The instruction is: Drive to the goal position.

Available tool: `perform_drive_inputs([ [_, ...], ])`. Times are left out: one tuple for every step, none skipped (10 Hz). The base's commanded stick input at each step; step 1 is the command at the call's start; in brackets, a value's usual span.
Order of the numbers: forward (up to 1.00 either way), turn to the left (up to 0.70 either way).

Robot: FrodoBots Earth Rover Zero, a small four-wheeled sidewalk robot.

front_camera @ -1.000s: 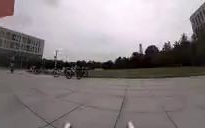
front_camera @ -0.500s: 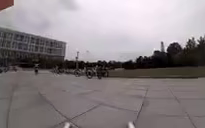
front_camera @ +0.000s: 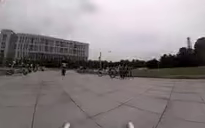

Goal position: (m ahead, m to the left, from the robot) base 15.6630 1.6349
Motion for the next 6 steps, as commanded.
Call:
perform_drive_inputs([
  [0.0, 0.43],
  [0.0, 0.22],
  [0.0, 0.01],
  [0.0, 0.0],
  [0.0, 0.0],
  [0.0, 0.0],
])
